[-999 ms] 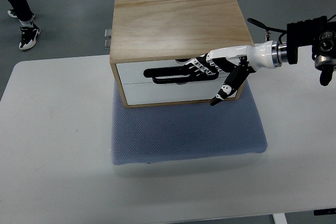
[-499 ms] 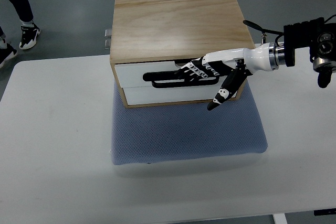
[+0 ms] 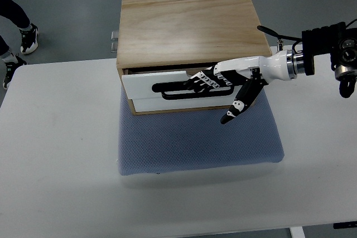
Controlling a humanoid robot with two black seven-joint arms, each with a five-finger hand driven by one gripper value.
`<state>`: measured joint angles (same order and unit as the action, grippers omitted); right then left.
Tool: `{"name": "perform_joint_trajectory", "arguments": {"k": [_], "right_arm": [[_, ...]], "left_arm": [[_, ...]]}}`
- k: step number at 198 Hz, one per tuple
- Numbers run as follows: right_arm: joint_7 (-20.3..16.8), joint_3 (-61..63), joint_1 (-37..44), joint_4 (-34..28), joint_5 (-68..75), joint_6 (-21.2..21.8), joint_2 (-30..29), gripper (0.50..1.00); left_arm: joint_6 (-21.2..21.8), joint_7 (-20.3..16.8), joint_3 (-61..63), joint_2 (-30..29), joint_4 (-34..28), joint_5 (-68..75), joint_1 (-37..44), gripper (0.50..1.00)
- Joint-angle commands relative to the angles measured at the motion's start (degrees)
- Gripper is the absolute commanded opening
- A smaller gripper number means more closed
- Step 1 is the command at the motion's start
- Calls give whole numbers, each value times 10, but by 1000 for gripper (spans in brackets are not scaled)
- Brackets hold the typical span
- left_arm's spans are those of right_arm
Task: Open wood drawer with right hand
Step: 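Pull the upper drawer toward the robot with the right hand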
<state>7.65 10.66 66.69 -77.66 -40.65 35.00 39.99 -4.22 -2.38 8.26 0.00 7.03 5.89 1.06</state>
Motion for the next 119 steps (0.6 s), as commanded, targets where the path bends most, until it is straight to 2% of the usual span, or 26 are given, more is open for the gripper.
{"name": "perform_joint_trajectory", "arguments": {"k": [1,119], "right_arm": [[0,-3,0,-5,0,0,4,944],[0,-24,-1,-63,1,0,41,944]], "left_arm": [[0,0,0,0,0,0,0,1000],[0,0,0,0,0,0,0,1000]]}}
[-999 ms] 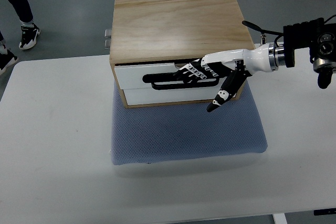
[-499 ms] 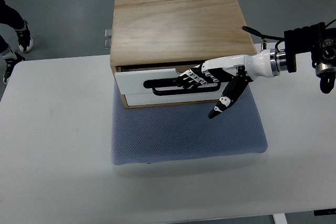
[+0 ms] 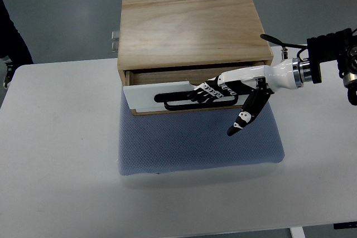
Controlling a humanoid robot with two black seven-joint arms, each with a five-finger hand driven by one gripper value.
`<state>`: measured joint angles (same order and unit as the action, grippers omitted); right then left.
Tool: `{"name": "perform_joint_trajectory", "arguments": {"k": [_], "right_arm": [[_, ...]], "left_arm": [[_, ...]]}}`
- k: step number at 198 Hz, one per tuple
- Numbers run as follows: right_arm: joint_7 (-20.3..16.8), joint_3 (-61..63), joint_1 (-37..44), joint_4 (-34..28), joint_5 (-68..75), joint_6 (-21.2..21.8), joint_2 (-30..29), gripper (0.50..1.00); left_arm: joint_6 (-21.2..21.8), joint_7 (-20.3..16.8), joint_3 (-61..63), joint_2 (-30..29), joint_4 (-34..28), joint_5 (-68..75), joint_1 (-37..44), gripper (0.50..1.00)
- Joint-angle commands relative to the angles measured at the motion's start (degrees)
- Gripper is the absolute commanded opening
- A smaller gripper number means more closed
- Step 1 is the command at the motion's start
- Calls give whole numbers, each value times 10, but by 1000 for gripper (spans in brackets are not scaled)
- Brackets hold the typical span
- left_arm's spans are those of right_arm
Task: Open wood drawer with right hand
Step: 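Pull the upper drawer toward the robot with the right hand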
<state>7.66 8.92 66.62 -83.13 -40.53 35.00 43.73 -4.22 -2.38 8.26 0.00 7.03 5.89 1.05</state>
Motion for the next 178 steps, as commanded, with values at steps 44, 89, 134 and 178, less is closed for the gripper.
{"name": "perform_joint_trajectory", "arguments": {"k": [44,89,134,178], "right_arm": [[1,-7,0,-13,1,0,17,944],[1,-8,0,-31,1,0,25,944],[1,-8,0,-59,1,0,42,944],[1,-8,0,-75,1,0,51,944]], "left_arm": [[0,0,0,0,0,0,0,1000],[0,0,0,0,0,0,0,1000],[0,0,0,0,0,0,0,1000],[0,0,0,0,0,0,0,1000]]}}
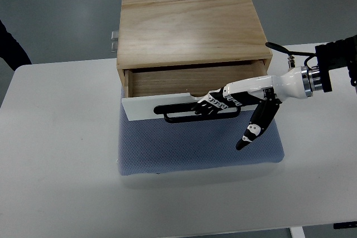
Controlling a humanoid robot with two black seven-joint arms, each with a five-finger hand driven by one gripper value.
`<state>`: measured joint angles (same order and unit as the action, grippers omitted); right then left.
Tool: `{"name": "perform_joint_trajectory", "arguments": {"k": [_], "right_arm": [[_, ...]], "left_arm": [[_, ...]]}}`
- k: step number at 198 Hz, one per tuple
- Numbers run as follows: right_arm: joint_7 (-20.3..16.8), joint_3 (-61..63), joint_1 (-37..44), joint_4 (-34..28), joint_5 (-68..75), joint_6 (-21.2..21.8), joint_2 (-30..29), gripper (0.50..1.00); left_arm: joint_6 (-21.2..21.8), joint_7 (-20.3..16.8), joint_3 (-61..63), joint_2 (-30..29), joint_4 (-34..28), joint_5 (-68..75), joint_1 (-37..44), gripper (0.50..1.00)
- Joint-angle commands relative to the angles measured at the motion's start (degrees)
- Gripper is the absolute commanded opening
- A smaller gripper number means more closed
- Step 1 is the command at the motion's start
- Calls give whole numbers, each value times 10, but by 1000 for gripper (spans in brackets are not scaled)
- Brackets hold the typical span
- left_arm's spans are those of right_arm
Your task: Open wood drawer with right hand
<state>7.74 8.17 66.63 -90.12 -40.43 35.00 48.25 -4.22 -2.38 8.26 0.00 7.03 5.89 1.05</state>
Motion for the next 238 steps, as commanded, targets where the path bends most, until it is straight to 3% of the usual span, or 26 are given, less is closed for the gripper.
{"name": "perform_joint_trajectory", "arguments": {"k": [1,109,180,201,238], "right_arm": [[0,0,0,-6,0,0,5,944],[0,12,8,-37,11,0,58,944],[-1,12,49,-35,102,0,119,944],[0,24,64,-10,146,0,136,944],[2,83,58,130,199,0,127,944]], "left_arm": [[0,0,0,0,0,0,0,1000],[0,0,0,0,0,0,0,1000],[0,0,0,0,0,0,0,1000],[0,0,0,0,0,0,0,1000],[0,0,0,0,0,0,0,1000]]}}
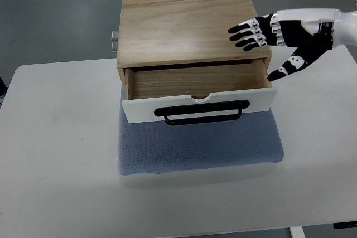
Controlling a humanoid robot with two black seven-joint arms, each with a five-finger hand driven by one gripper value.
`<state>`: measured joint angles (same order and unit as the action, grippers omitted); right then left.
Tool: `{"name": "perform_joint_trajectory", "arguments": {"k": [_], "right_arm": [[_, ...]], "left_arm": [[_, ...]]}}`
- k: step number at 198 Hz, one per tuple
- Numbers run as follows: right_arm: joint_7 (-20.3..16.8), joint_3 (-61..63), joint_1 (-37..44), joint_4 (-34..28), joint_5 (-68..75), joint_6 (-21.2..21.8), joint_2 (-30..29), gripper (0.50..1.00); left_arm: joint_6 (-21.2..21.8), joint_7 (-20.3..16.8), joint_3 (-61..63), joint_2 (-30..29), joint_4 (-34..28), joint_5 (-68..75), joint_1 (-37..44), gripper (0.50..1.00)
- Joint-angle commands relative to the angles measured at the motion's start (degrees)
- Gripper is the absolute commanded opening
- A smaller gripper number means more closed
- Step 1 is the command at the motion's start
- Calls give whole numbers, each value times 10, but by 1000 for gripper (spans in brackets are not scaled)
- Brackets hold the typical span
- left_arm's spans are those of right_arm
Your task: Open wood drawer with right hand
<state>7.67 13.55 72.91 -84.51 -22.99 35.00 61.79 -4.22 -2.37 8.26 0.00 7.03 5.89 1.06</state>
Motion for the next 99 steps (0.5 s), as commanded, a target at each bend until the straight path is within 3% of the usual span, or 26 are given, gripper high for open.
{"name": "perform_joint_trajectory", "arguments": {"k": [1,35,99], "right_arm": [[3,32,-6,83,29,0,-10,944],[5,75,-44,222,99,0,-53,944],[7,170,-146,495,240,0,-189,944]], "left_arm": [[0,0,0,0,0,0,0,1000],[0,0,0,0,0,0,0,1000],[0,0,0,0,0,0,0,1000]]}}
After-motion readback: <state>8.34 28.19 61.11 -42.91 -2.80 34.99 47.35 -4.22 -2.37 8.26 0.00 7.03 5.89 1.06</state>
